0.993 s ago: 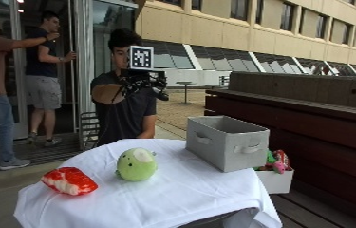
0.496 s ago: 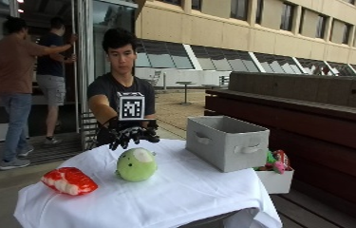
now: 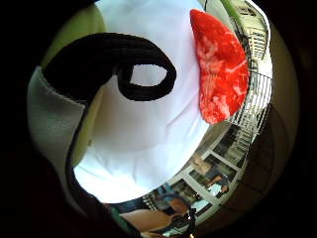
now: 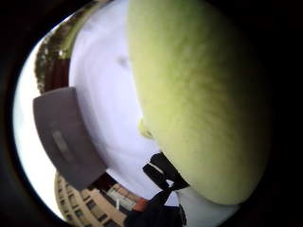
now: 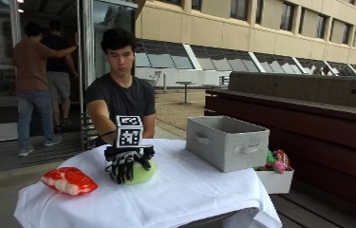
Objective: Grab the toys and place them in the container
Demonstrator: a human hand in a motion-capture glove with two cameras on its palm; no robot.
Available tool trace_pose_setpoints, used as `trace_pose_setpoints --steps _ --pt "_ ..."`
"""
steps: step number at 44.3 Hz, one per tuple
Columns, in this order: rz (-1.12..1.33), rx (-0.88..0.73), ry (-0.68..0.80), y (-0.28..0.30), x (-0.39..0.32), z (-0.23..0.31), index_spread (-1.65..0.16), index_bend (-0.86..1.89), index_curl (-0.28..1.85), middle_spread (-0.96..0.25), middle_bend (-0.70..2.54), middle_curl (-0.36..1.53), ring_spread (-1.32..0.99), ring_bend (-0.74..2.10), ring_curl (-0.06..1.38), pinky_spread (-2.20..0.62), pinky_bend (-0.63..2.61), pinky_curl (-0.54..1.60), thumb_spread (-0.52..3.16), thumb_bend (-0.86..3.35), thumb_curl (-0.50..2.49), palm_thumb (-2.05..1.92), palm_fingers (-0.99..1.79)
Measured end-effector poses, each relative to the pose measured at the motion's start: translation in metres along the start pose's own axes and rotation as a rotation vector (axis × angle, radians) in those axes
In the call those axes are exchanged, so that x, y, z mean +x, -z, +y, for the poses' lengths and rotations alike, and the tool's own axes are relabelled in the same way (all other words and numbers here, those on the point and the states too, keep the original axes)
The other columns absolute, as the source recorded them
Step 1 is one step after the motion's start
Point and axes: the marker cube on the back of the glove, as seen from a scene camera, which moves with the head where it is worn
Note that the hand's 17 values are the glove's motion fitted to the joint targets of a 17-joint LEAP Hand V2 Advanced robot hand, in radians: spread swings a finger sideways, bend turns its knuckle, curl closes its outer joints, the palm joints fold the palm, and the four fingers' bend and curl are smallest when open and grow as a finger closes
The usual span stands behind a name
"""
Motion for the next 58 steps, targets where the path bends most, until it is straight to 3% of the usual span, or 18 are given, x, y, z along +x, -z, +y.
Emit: trace_pose_setpoints --steps 2,3,4,5,6,7,11,12,20,26,31,36,40,46,58 --pt "-0.010 0.022 -0.011 0.000 0.003 0.001 -0.30 -0.06 0.03 -0.01 0.18 0.31 -0.08 0.99 0.39 -0.21 1.57 0.38 1.06 0.27 0.36 0.51 0.20" --pt "-0.017 0.032 -0.015 0.001 0.005 0.000 -0.30 -0.02 0.04 0.00 0.14 0.29 -0.05 0.91 0.34 -0.19 1.57 0.37 1.06 0.25 0.35 0.50 0.05" --pt "-0.024 0.042 -0.019 0.002 0.006 0.000 -0.30 -0.06 0.03 -0.01 0.24 0.33 -0.13 1.11 0.42 -0.26 1.57 0.38 1.08 0.30 0.38 0.57 0.28" --pt "-0.031 0.054 -0.024 0.003 0.007 0.000 -0.31 -0.05 0.00 -0.04 0.35 0.35 -0.19 1.16 0.41 -0.31 1.50 0.34 1.05 0.32 0.40 0.62 0.44" --pt "-0.040 0.068 -0.030 0.004 0.008 0.000 -0.30 -0.06 -0.01 -0.02 0.22 0.31 -0.16 1.13 0.39 -0.30 1.57 0.36 1.09 0.31 0.39 0.60 0.24" --pt "-0.050 0.084 -0.037 0.005 0.009 0.000 -0.31 0.04 0.02 -0.08 0.48 0.41 -0.24 1.18 0.43 -0.36 1.44 0.33 0.98 0.35 0.43 0.70 0.54" --pt "-0.091 0.131 -0.065 0.009 0.012 0.001 -0.32 0.08 0.00 -0.15 0.61 0.44 -0.32 1.21 0.43 -0.44 1.36 0.30 0.89 0.40 0.48 0.81 0.72" --pt "-0.098 0.142 -0.069 0.010 0.011 0.002 -0.32 0.20 0.03 -0.17 0.68 0.46 -0.32 1.26 0.45 -0.46 1.27 0.28 0.87 0.45 0.51 0.89 0.94" --pt "-0.070 0.204 -0.096 0.026 0.007 0.006 -0.31 0.36 0.12 -0.24 0.89 0.53 -0.34 1.18 0.44 -0.52 0.95 0.23 0.76 0.60 0.60 1.05 1.25" --pt "-0.069 0.200 -0.109 0.048 0.004 0.018 -0.29 0.50 0.18 -0.27 0.92 0.55 -0.36 1.17 0.44 -0.49 0.80 0.23 0.52 0.47 0.62 0.92 1.22" --pt "-0.041 0.276 -0.133 0.082 0.001 0.027 -0.29 0.56 0.22 -0.31 0.80 0.52 -0.38 1.13 0.43 -0.47 0.87 0.27 0.44 0.33 0.63 0.77 1.13" --pt "-0.045 0.241 -0.160 0.129 -0.006 0.046 -0.30 0.53 0.23 -0.35 0.73 0.51 -0.40 1.12 0.42 -0.46 0.92 0.31 0.40 0.28 0.65 0.73 1.08" --pt "-0.042 0.367 -0.139 0.174 -0.013 0.054 -0.32 0.46 0.23 -0.38 0.68 0.50 -0.41 1.10 0.42 -0.46 0.95 0.33 0.42 0.24 0.67 0.71 1.03" --pt "-0.058 0.430 -0.086 0.239 -0.035 0.082 -0.34 0.39 0.23 -0.40 0.62 0.50 -0.43 1.09 0.42 -0.45 0.96 0.35 0.44 0.22 0.70 0.71 1.03" --pt "-0.099 0.491 0.074 0.309 -0.179 0.141 -0.36 0.27 0.24 -0.43 0.53 0.51 -0.45 1.04 0.42 -0.45 0.95 0.37 0.49 0.18 0.75 0.72 1.03"
